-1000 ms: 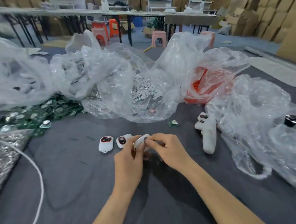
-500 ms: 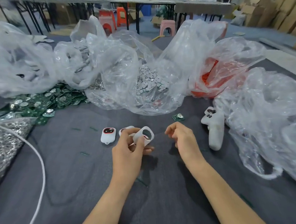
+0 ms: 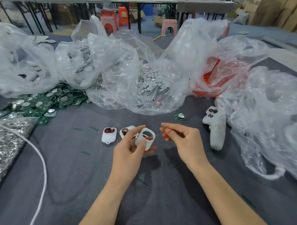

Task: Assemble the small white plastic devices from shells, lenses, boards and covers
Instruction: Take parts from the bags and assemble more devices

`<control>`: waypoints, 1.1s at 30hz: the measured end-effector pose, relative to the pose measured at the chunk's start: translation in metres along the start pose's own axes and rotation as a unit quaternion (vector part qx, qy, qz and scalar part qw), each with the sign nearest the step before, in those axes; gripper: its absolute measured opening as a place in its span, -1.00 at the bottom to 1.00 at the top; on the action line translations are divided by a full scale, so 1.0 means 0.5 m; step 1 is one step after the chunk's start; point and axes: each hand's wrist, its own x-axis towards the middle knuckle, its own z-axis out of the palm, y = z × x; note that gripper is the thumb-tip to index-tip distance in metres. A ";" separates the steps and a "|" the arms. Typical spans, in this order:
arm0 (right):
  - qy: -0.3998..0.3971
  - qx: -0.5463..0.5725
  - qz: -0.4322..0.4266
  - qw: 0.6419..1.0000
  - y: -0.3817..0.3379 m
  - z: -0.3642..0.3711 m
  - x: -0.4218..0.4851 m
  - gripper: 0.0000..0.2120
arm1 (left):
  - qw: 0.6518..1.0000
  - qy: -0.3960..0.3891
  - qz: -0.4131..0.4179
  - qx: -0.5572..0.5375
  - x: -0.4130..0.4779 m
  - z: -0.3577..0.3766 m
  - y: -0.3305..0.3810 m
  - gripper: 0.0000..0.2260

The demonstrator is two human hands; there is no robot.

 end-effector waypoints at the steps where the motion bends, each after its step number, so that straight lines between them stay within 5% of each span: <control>1: -0.006 0.002 -0.001 1.000 -0.002 0.001 -0.002 -0.67 | 1.000 -0.001 0.001 0.002 0.000 -0.002 -0.001 -0.72; 6: -0.028 -0.090 -0.028 0.995 -0.004 0.006 -0.010 -0.74 | 0.992 0.003 0.018 0.125 0.002 -0.006 -0.009 -0.81; 11: -0.060 -0.133 -0.046 0.988 -0.004 0.023 -0.024 -0.79 | 0.987 -0.034 0.048 0.148 -0.004 0.000 -0.010 -0.71; 18: -0.128 -0.137 -0.085 0.979 -0.010 0.022 -0.028 -0.67 | 0.983 0.059 0.033 0.172 0.011 -0.008 -0.016 -0.78; 22: -0.132 -0.178 -0.137 0.966 -0.008 0.012 -0.021 -0.73 | 0.984 0.029 0.017 0.173 0.012 -0.010 -0.015 -0.80; 26: -0.099 -0.197 -0.140 0.965 -0.007 0.009 -0.018 -0.81 | 0.999 -0.002 -0.024 0.046 0.015 -0.017 -0.010 -0.73; 29: -0.102 -0.055 -0.040 0.992 -0.019 0.006 -0.017 -0.86 | 0.986 -0.020 -0.094 -0.139 0.022 -0.026 0.000 -0.62; 33: -0.182 0.052 0.011 0.982 -0.028 0.009 -0.025 -0.85 | 0.981 -0.029 -0.090 -0.172 0.024 -0.027 -0.002 -0.56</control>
